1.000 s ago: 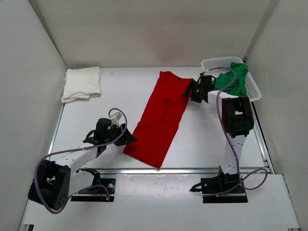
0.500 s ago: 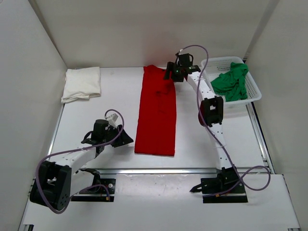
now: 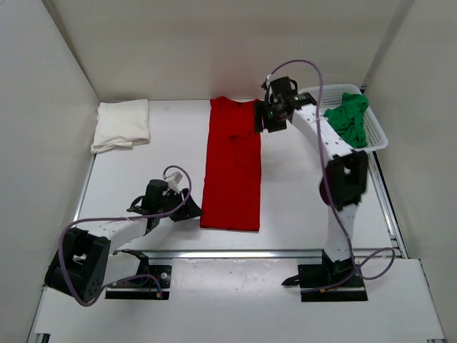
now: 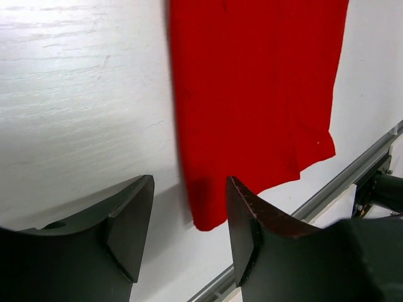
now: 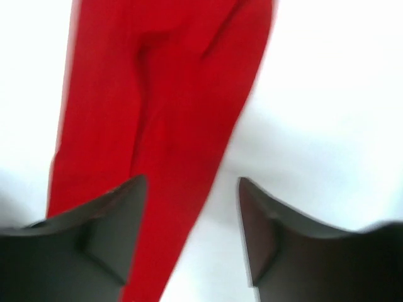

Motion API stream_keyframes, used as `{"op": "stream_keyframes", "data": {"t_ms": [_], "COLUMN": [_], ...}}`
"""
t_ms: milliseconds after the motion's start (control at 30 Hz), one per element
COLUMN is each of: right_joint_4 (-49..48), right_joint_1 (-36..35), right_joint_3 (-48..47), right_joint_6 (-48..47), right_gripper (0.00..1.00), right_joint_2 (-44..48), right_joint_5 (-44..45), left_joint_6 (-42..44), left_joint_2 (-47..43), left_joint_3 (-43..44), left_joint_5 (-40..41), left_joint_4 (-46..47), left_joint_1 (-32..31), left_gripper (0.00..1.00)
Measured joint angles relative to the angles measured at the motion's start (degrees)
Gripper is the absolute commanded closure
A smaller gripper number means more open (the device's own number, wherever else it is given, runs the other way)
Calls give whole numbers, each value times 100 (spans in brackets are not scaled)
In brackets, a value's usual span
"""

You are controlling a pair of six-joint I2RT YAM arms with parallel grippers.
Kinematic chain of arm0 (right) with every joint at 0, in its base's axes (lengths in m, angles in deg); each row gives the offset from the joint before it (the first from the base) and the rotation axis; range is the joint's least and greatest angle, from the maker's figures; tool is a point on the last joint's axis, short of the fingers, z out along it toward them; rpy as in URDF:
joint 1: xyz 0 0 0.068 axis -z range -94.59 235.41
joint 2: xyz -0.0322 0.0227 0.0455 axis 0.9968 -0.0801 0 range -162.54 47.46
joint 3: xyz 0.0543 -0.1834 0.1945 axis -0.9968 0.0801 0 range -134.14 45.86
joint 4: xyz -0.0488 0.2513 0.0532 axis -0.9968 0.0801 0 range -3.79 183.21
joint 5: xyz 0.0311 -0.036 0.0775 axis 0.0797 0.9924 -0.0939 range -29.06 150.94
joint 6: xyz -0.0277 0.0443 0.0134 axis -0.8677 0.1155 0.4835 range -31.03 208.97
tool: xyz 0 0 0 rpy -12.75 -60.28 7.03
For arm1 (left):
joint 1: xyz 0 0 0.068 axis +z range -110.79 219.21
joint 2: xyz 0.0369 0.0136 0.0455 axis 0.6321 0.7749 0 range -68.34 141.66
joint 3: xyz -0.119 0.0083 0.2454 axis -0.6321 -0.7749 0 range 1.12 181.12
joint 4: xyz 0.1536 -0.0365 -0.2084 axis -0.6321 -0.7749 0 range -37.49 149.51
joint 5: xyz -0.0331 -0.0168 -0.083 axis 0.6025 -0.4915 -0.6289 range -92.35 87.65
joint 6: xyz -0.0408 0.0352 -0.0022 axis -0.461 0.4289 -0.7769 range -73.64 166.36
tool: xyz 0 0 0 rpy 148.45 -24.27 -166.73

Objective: Fold and stack the t-shirts
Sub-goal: Rotate the tshirt 90 degrees, then grab the bottom of the folded rectangular tshirt with both arms

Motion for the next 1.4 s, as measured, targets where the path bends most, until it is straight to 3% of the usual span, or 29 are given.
{"op": "stream_keyframes", "data": {"t_ms": [100,167,233,367,500,633,733,900,1000,1200,1400], "right_joint_4": [-898,-1620,-2216,-3213,-3825,-4605,-5169,-5584,-5652,-5523,-4612], "right_joint_1": [-278,-459,-544,-629,-754,-1213,-1425,-1375,-1438,-1812,-2688], "right_joint_3": [2481,4094,5466,7567,9086,9665,9921,10244,10244,10522,10856], "right_joint_6": [15,138,350,931,1644,2319,2717,3182,3289,3471,3893], "right_gripper": [57,70,71,73,62,58,63,90,100,100,100], "right_joint_2": [1836,3042,3985,4802,4992,5248,5257,5233,5259,5941,7322], "right_joint_5": [-153,-387,-560,-732,-1058,-1456,-1622,-1799,-1797,-1646,-1241], "left_joint_6": [-17,-15,-22,26,31,7,-42,-168,-240,-435,-780], "left_joint_2": [162,271,334,339,315,299,236,-85,-236,-863,-2452], "left_joint_3": [39,52,55,35,26,-7,-57,-232,-297,-570,-787], "left_joint_5": [-35,-39,-46,-35,-2,-2,24,109,131,168,33], "left_joint_4": [168,269,291,210,149,125,83,-22,-94,-413,-1582], "left_joint_1": [-103,-225,-323,-420,-544,-651,-706,-787,-841,-946,-1078], "left_gripper": [43,50,59,62,68,74,82,98,100,100,100]}}
